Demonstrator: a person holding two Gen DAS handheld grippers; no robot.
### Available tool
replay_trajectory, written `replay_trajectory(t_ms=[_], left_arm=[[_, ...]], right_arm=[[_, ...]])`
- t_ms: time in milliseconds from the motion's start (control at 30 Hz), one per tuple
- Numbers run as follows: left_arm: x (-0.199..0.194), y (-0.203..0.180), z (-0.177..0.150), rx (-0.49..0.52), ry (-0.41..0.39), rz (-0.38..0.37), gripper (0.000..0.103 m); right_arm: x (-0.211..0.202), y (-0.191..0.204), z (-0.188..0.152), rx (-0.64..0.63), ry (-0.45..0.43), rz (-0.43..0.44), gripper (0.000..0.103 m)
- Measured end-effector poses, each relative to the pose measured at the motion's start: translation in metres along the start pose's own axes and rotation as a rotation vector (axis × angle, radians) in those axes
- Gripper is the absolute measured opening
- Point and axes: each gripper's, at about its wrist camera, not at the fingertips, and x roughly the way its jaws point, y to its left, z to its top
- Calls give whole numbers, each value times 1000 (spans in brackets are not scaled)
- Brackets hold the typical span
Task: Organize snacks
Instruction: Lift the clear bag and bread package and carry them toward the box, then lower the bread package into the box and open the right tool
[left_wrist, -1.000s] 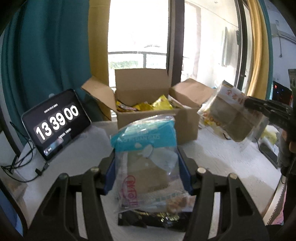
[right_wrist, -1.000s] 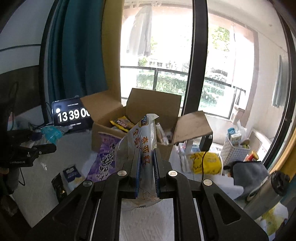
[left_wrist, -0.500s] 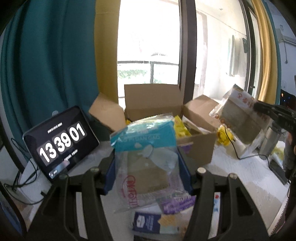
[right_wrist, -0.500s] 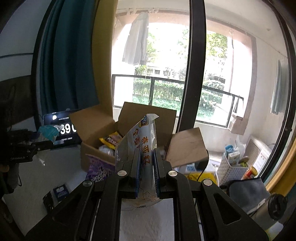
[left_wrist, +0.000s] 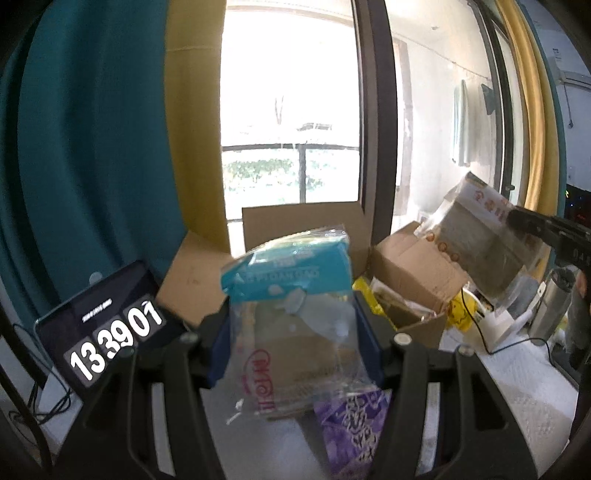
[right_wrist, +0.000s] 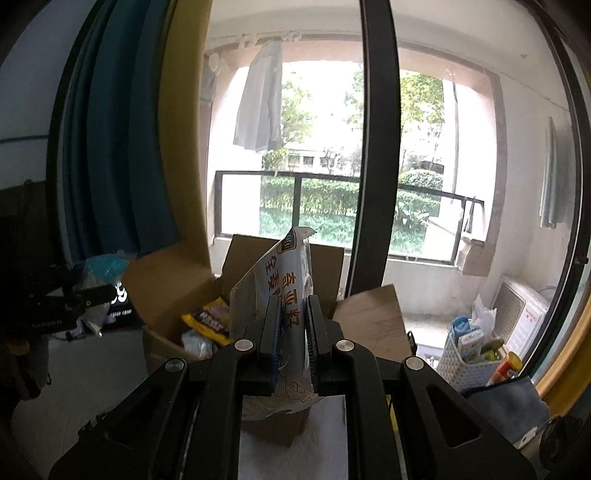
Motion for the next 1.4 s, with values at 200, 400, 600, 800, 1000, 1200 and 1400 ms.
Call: replay_trajectory(t_ms=[200, 400, 600, 800, 1000, 1200, 1400], left_arm=[[18, 2, 13, -22, -19, 5, 59], [38, 4, 23, -54, -32, 7, 59], [68, 2, 33, -57, -29, 5, 59], [98, 2, 40, -34, -19, 4, 59], [131, 6, 50, -42, -1, 8, 62], [155, 14, 56, -74, 31, -3, 69], [156, 24, 53, -105, 42, -12, 89]], right_arm=[[16, -13, 8, 30, -28, -18, 14], [35, -16, 15, 34, -47, -26, 14], [62, -16, 23, 22, -55, -41, 14], [86, -19, 32, 29, -61, -58, 14], [113, -22, 37, 78, -51, -46, 14], [147, -20, 36, 81, 21, -36, 28], [155, -20, 22, 94, 68, -35, 56]])
